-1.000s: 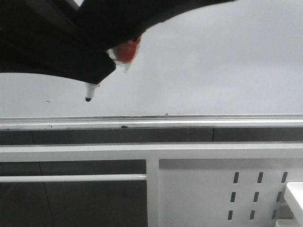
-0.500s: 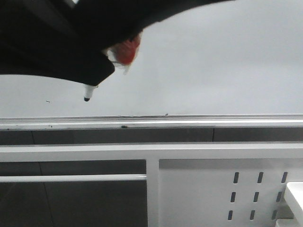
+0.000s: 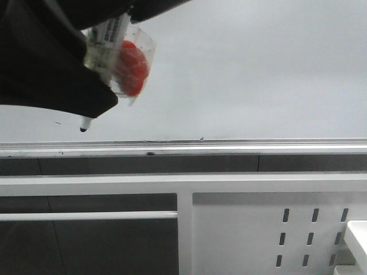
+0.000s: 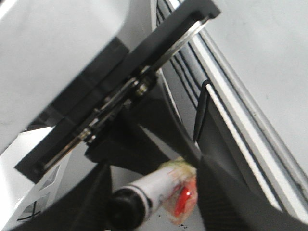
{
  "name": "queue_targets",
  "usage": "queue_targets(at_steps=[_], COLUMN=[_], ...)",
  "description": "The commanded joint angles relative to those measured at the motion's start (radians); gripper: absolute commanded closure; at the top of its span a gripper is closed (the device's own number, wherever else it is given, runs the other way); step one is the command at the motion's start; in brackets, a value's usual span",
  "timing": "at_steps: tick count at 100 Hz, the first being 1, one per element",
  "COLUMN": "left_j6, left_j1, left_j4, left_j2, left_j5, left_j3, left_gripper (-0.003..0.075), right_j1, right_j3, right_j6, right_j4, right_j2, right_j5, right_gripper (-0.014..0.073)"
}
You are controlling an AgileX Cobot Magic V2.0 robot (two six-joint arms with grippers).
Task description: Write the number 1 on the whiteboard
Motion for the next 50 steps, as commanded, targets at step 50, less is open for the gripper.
queue_targets(at_steps=[50], left_j6=[-0.027], left_j1=[-0.008], left_j4=[0.01], left_j2=[-0.017], left_j5=[-0.049], left_j3=[-0.03], left_gripper=[0.0736], right_j1=[0.001], right_j3=[-0.032], right_j6=[-0.002], right_j4=[0.034], right_j2=[-0.026], right_j5=[-0.003], right_gripper=[0.0671])
